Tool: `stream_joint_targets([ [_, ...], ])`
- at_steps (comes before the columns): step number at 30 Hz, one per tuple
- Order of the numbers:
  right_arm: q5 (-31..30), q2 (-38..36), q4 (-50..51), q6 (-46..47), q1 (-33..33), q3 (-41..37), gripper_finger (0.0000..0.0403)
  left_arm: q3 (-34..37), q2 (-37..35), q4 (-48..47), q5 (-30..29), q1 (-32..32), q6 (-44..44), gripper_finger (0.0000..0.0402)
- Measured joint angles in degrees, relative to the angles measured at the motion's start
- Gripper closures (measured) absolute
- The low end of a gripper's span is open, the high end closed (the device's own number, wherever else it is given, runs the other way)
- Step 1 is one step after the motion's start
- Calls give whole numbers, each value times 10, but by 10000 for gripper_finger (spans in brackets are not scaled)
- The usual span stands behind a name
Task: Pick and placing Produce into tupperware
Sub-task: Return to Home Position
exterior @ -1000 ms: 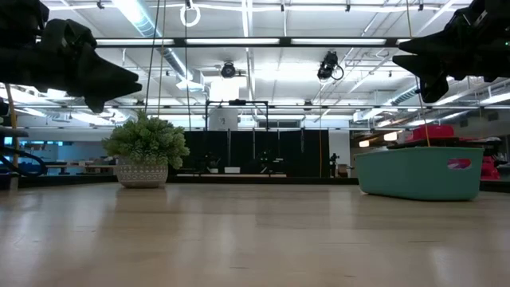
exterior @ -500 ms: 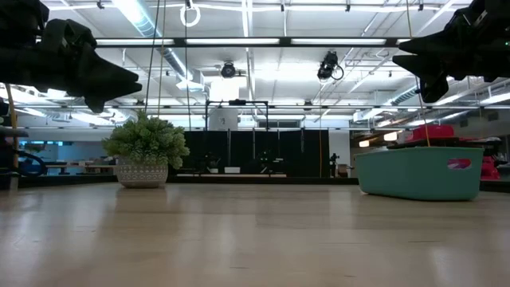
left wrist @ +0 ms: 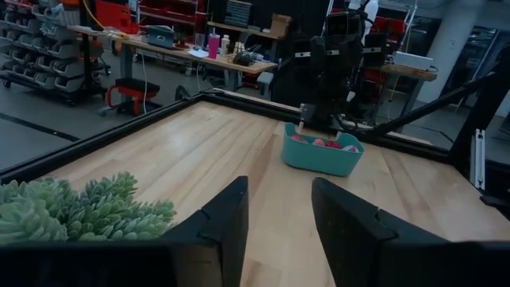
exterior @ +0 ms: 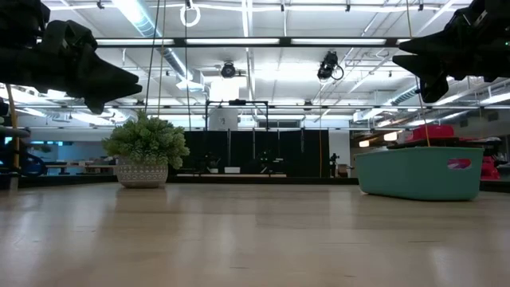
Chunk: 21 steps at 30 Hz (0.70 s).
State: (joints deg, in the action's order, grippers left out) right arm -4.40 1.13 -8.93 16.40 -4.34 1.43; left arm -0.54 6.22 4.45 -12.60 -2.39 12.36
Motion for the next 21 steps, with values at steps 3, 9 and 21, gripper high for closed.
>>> stream_joint_targets([
  [3, 0, 0, 0, 0, 0, 0, 259, 0, 0, 0, 0, 0, 0, 260],
  [9, 0, 0, 0, 0, 0, 0, 259, 0, 0, 0, 0, 0, 0, 259],
  [21, 0, 0, 0, 0, 0, 0, 259, 0, 1, 0, 0, 0, 1, 246],
])
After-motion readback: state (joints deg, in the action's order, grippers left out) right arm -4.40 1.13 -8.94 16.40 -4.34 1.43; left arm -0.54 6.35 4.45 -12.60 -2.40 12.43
